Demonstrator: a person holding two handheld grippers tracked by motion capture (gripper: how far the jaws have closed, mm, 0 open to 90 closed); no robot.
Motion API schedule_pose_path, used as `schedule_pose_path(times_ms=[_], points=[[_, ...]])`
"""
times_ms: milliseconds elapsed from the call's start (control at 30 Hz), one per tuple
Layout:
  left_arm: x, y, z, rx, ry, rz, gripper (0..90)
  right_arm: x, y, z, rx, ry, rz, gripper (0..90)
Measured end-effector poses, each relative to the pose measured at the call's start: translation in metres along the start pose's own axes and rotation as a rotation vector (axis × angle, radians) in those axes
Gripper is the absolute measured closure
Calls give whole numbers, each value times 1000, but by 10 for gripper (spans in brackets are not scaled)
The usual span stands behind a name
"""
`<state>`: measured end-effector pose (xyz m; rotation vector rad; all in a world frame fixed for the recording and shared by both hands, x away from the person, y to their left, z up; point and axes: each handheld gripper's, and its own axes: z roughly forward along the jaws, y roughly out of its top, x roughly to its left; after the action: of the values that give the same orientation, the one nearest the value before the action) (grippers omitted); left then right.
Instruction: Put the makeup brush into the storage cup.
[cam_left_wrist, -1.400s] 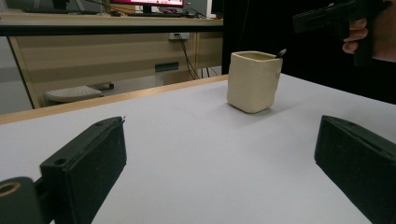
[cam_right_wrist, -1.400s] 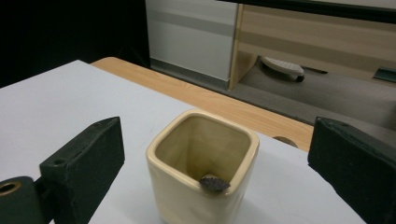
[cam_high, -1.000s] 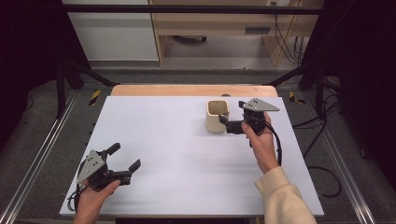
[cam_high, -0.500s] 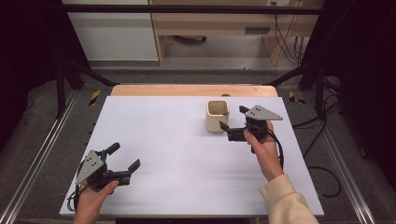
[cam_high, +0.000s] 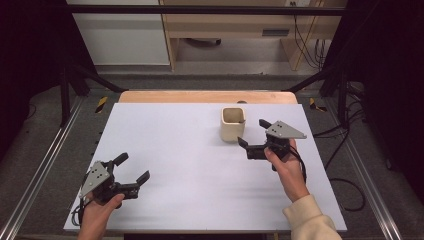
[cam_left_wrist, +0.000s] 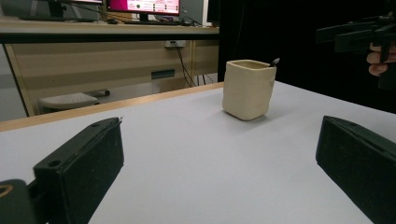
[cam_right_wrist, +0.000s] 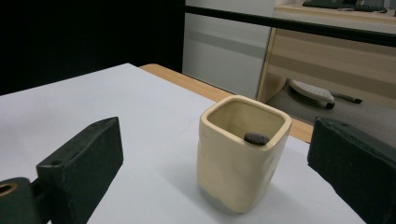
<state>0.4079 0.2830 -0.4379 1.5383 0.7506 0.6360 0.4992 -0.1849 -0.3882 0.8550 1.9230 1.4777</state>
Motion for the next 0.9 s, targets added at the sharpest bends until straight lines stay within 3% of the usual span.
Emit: schedule_pose_path(times_ms=[900], points=[[4, 1, -3, -9, -3, 15, 6, 9, -28, -25, 9, 30, -17, 37]])
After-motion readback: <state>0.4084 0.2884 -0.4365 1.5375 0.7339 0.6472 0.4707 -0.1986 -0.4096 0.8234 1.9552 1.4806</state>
